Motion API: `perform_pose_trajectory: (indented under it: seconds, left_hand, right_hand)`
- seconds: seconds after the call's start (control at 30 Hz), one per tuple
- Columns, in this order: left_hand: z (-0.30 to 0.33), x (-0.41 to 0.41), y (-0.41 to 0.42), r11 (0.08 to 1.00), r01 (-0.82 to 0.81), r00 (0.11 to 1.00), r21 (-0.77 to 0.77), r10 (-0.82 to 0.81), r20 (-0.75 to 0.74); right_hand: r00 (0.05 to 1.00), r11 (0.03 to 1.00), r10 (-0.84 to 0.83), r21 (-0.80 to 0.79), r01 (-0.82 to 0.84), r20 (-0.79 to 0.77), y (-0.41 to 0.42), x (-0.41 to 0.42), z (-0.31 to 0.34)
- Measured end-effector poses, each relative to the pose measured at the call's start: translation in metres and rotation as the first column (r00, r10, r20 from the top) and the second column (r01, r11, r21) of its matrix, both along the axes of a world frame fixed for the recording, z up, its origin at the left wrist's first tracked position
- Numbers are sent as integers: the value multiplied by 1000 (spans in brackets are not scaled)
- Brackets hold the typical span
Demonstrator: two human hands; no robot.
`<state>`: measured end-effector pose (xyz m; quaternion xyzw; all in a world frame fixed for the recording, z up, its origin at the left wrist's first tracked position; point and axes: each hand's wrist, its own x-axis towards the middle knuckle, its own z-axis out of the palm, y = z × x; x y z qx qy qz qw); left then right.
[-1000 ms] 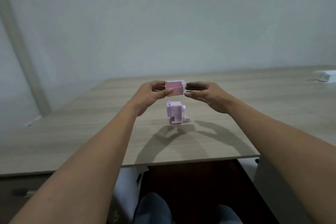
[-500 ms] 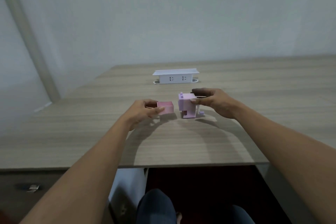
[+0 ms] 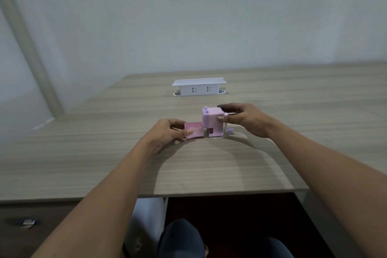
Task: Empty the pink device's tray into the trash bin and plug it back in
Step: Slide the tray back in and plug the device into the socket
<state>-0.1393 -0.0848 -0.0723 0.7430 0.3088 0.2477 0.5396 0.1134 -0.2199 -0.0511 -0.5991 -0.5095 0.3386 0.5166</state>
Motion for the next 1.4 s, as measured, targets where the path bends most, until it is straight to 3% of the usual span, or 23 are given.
perform_pose_trajectory:
  seconds: [0.6, 0.97, 1.2, 1.4]
  left_hand:
    - [-3, 12, -3, 1000, -16, 1000, -16, 16, 17]
    - [-11, 40, -19, 998, 53, 995, 27, -55, 80]
    - [-8, 45, -19, 998, 60, 994, 37, -63, 90]
    - [20, 57, -7, 996, 37, 991, 82, -47, 125]
  right_hand:
    - [998, 1000, 15, 11, -15, -61, 3, 6, -7]
    - [1000, 999, 28, 21, -28, 7, 5, 2, -7]
    - [989, 997, 75, -42, -70, 128, 3, 5, -4]
    - [993, 997, 62, 43, -66, 104, 11, 8, 25]
